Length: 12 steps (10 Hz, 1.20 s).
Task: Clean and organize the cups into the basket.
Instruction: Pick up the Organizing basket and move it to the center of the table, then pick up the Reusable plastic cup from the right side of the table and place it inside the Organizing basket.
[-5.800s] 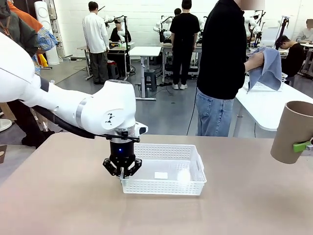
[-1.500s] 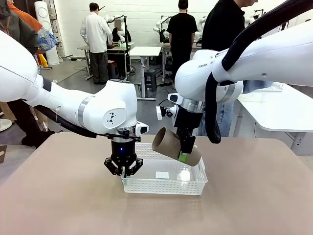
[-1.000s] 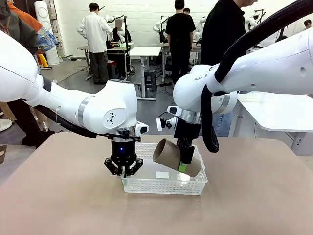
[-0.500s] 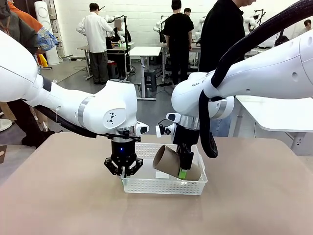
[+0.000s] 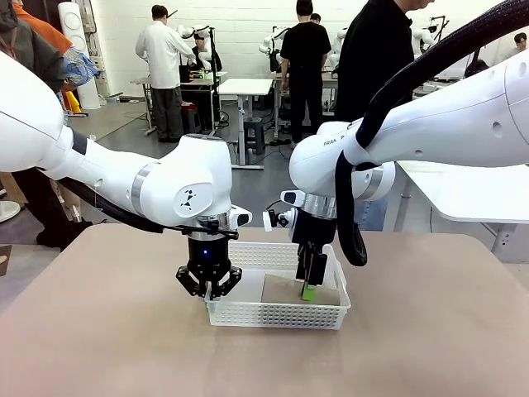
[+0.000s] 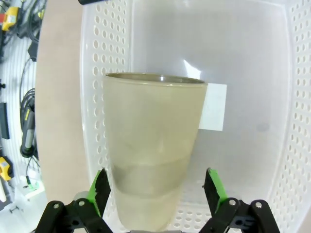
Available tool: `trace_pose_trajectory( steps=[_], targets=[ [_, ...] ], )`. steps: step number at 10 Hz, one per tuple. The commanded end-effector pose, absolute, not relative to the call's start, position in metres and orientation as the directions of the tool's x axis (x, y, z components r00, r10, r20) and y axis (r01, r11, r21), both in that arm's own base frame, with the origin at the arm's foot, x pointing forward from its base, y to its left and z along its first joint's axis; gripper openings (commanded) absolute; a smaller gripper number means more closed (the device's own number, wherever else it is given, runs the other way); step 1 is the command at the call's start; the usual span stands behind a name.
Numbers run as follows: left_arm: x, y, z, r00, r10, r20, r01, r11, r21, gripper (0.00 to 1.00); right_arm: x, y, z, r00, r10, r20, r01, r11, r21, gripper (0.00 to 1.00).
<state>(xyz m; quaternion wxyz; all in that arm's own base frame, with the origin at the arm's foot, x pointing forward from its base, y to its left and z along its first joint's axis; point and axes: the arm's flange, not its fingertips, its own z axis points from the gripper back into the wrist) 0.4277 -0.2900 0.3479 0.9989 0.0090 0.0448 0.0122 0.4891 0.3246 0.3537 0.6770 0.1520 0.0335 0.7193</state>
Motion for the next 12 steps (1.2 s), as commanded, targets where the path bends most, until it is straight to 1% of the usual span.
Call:
trace_pose_trajectory(
  steps=[1,4,5,6,7,8,9,10,11,12],
  targets=[
    [0.425,-0.289,0.347,0.996,0.025,-0.088,-0.023,0.999,0.023,0.0,0.492,0.325,0.356,-0.034,0.981,0.192,-0.957,-0.088,0.278,1.0],
    [0.425,-0.289,0.347,0.996,0.025,-0.088,-0.023,0.999,0.023,0.0,0.486,0.315,0.367,-0.035,0.977,0.209,-0.965,-0.088,0.249,1.0],
    [0.425,-0.289,0.347,0.996,0.025,-0.088,-0.023,0.999,0.023,0.0,0.474,0.289,0.39,-0.058,0.964,0.259,-0.976,-0.109,0.188,1.0],
    [0.425,-0.289,0.347,0.996,0.025,-0.088,-0.023,0.999,0.023,0.0,0.466,0.256,0.405,-0.061,0.943,0.326,-0.988,-0.104,0.115,1.0],
    [0.425,-0.289,0.347,0.996,0.025,-0.088,-0.023,0.999,0.023,0.0,0.46,0.213,0.414,-0.071,0.899,0.433,-0.991,-0.113,0.073,1.0],
    [0.425,-0.289,0.347,0.996,0.025,-0.088,-0.023,0.999,0.023,0.0,0.456,0.175,0.415,-0.105,0.845,0.524,-0.989,-0.142,0.03,1.0],
    [0.425,-0.289,0.347,0.996,0.025,-0.088,-0.023,0.999,0.023,0.0,0.454,0.145,0.413,-0.12,0.79,0.602,-0.988,-0.153,0.003,1.0],
    [0.425,-0.289,0.347,0.996,0.025,-0.088,-0.023,0.999,0.023,0.0,0.449,0.103,0.405,-0.144,0.712,0.688,-0.988,-0.138,-0.064,1.0],
    [0.425,-0.289,0.347,0.996,0.025,-0.088,-0.023,0.999,0.023,0.0,0.447,0.078,0.397,-0.141,0.647,0.749,-0.988,-0.139,-0.066,1.0],
    [0.425,-0.289,0.347,0.996,0.025,-0.088,-0.023,0.999,0.023,0.0,0.442,0.04,0.383,-0.136,0.546,0.827,-0.99,-0.103,-0.095,1.0]
  ],
)
